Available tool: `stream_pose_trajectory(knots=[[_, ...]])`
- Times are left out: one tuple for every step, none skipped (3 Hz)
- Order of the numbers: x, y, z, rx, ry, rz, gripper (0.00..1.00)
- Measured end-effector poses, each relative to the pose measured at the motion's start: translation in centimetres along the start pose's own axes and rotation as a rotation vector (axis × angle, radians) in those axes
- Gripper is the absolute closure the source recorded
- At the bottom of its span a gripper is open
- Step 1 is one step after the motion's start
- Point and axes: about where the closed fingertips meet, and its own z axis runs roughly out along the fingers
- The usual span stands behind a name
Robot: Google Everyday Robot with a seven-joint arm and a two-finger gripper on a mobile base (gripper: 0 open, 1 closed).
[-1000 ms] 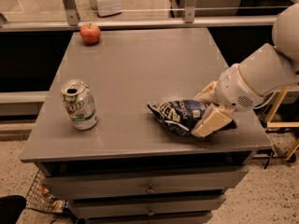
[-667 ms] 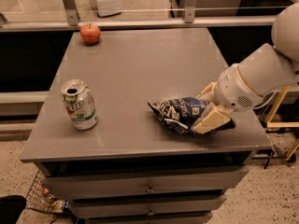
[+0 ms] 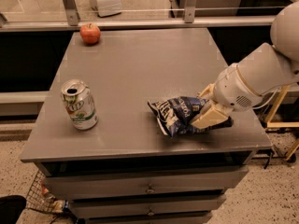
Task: Move blue chip bag near apple
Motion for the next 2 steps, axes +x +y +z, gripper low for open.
stream_pose_trajectory(knots=[[-0.4, -0.1, -0.1, 0.001, 0.011, 0.003, 1.00], [-2.3, -1.4, -1.9, 0.023, 0.077, -0.006, 1.00]])
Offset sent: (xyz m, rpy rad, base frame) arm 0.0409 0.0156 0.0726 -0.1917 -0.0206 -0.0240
